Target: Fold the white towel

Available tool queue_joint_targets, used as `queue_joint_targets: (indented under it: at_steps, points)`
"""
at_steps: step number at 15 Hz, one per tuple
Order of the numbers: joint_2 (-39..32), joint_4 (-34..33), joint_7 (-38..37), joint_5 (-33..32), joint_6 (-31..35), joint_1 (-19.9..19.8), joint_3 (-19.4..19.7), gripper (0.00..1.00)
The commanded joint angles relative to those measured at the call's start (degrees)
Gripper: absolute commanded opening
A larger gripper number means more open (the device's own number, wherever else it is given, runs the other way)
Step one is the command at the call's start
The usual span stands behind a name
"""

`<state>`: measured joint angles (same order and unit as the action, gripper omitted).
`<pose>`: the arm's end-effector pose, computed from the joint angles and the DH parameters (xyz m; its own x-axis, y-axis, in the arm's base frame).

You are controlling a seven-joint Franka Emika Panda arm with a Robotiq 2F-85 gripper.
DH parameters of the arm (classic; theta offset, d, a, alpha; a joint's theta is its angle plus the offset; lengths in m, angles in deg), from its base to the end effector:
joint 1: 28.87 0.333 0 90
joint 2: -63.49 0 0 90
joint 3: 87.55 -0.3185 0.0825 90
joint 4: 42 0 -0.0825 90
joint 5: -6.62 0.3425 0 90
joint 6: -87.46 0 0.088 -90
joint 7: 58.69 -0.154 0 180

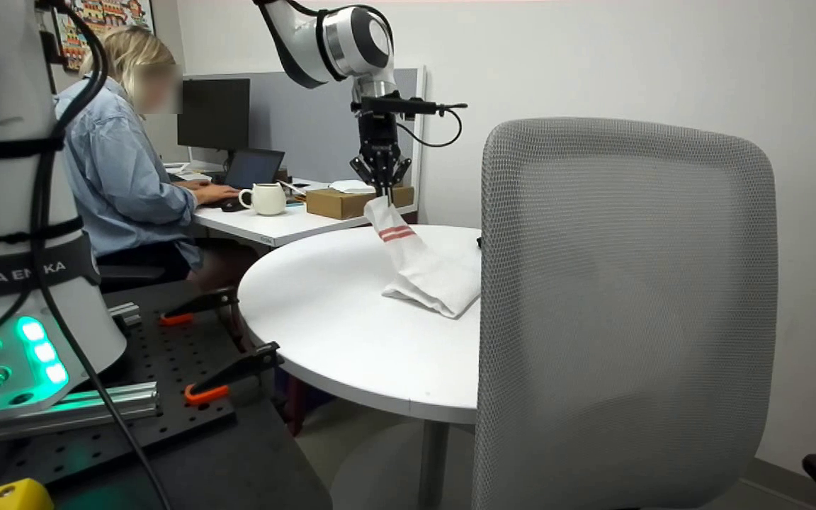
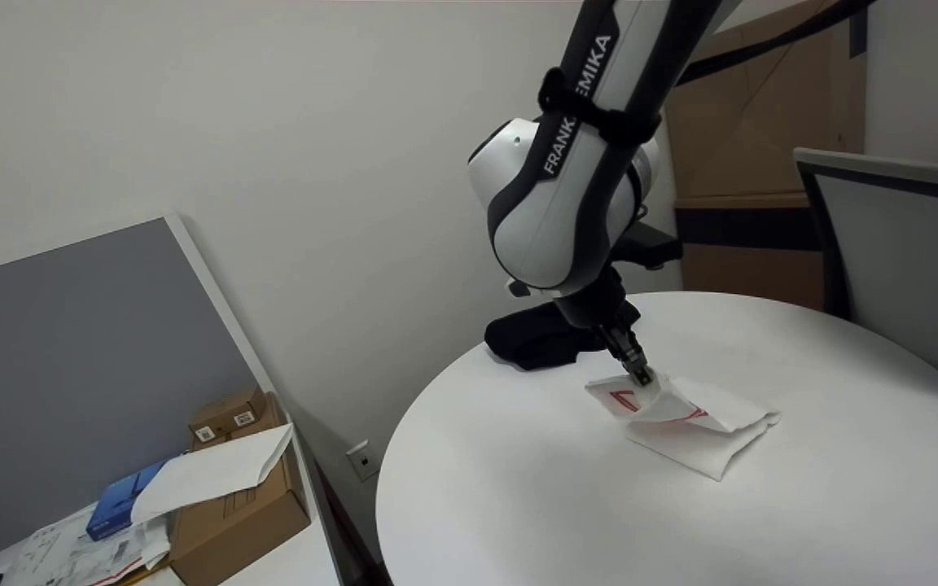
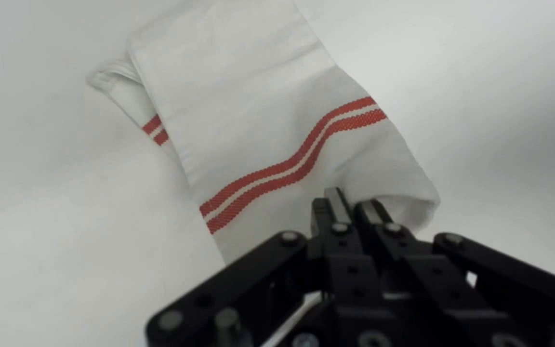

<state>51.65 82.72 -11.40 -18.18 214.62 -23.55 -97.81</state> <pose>0.4970 0.1085 0.2745 0.1786 0.9316 -0.3165 0.9836 -0.1768 0.0346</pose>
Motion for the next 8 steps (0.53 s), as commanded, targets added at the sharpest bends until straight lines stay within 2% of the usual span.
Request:
queue_joint_targets:
  at_steps: [1, 4, 8]
  points:
    - [1.99, 2.5, 1.35, 8.12, 1.14, -0.02, -0.82, 0.07]
    - [1.26, 1.82, 1.73, 13.4, 1.63, -1.14, -0.15, 0.07]
    - [-1.03, -0.32, 1.77, 15.93, 2.33, -3.52, 2.31, 0.07]
